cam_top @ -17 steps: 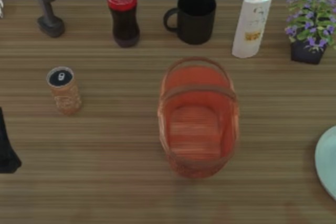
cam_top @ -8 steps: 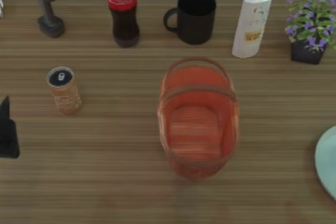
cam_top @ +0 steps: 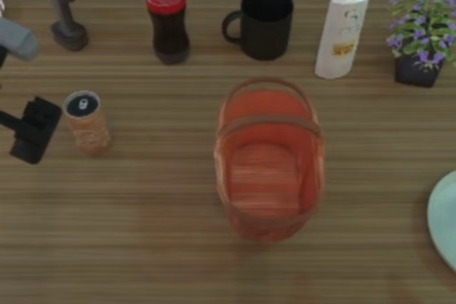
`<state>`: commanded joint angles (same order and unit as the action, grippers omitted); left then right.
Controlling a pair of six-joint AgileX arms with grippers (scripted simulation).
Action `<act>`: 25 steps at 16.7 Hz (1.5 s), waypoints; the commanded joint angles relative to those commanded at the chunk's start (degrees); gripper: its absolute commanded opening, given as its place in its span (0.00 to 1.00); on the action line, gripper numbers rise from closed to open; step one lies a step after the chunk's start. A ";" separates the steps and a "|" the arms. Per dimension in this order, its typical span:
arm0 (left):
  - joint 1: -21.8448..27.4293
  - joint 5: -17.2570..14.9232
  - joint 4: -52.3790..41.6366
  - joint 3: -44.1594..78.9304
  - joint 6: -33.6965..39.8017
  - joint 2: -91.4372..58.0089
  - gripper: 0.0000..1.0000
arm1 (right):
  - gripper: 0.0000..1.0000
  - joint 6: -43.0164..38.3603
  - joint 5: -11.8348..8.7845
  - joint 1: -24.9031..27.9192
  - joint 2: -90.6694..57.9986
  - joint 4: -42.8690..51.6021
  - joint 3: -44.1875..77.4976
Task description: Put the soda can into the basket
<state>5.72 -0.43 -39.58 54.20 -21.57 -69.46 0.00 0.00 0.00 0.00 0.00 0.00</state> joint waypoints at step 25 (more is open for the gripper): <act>3.26 0.25 -19.87 43.59 -16.61 -58.73 1.00 | 1.00 0.00 0.00 0.00 0.00 0.00 0.00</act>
<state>8.97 -0.17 -59.46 97.80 -38.18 -128.19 0.00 0.00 0.00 0.00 0.00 0.00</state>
